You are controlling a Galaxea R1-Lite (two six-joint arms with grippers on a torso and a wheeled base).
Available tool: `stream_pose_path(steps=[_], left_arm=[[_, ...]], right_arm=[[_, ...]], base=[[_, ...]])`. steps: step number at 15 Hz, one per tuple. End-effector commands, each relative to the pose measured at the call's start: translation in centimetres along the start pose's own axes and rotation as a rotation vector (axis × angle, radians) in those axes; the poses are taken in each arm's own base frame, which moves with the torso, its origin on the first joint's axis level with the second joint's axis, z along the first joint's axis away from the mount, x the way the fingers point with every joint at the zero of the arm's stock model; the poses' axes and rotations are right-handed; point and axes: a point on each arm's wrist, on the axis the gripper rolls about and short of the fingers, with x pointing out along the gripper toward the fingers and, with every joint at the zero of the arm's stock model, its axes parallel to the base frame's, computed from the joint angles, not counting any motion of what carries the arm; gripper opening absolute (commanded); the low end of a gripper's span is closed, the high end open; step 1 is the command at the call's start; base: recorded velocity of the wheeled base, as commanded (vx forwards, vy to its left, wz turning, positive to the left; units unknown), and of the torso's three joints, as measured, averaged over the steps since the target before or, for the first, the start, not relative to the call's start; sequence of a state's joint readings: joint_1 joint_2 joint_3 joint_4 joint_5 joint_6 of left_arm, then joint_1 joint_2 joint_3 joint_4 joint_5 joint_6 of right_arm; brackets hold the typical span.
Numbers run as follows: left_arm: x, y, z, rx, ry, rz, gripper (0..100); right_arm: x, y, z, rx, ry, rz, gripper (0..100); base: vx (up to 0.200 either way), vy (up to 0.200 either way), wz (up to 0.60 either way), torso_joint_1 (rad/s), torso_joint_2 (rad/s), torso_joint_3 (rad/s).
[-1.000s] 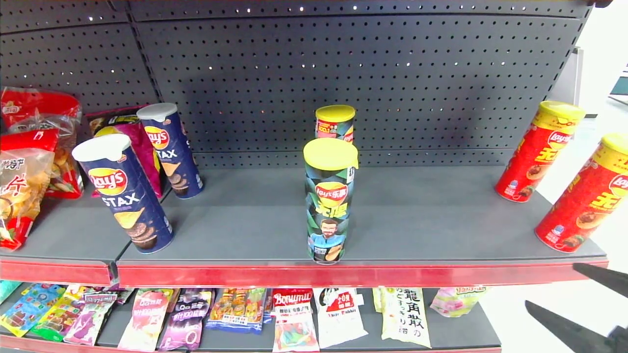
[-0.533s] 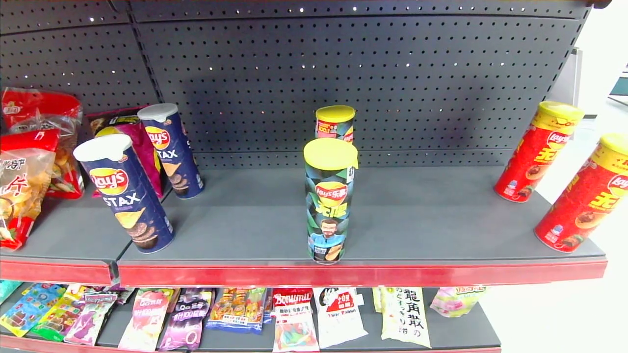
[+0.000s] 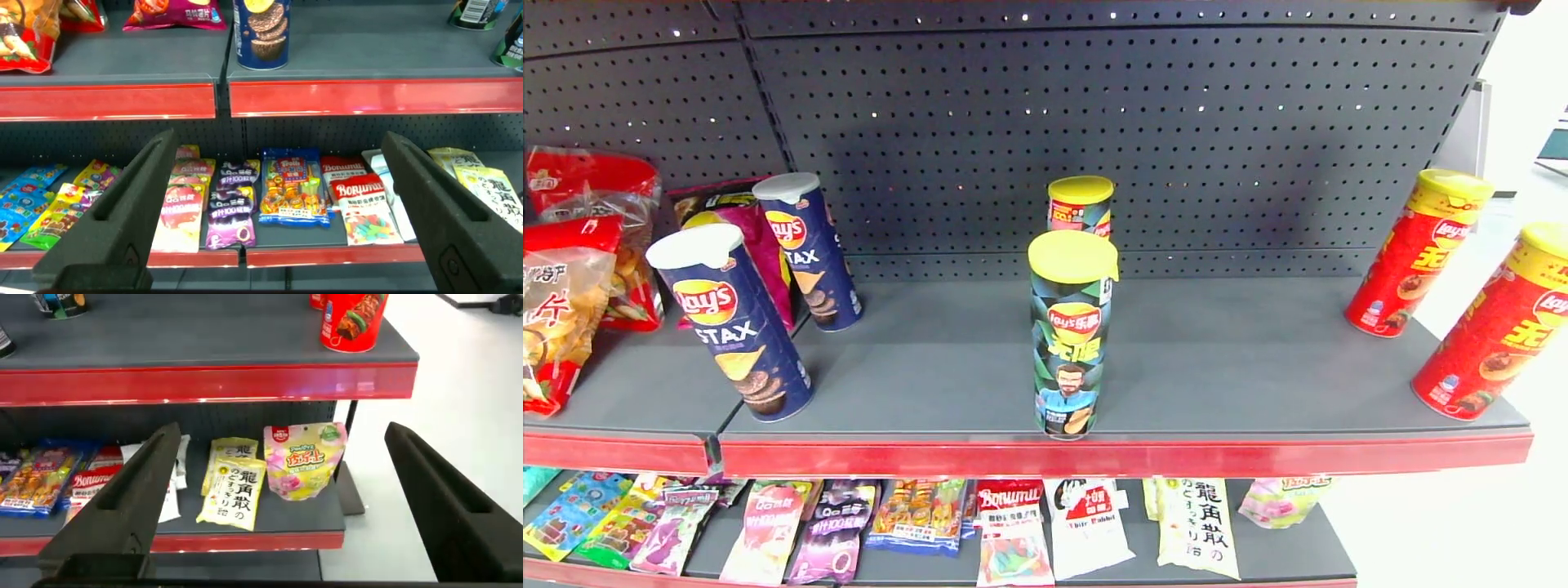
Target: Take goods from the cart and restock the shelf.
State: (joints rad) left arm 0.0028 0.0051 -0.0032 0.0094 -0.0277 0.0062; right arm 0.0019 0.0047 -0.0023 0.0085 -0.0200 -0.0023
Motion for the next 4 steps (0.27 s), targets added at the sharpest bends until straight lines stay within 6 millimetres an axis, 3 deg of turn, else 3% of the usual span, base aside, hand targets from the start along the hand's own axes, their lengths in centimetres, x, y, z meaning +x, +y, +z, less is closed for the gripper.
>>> stream_pose_path(steps=[1, 4], left_arm=[[0.0, 0.0, 0.0, 0.0, -0.001, 0.0, 100], [0.0, 0.0, 0.0, 0.0, -0.001, 0.0, 100]], right_arm=[[-0.04, 0.0, 0.0, -0.001, -0.005, 0.003, 100], [-0.03, 0.0, -0.04, 0.001, -0.003, 0.003, 100]], base=[[0.0, 0.0, 0.0, 0.0, 0.0, 0.0], [0.0, 0.0, 0.0, 0.0, 0.0, 0.0]])
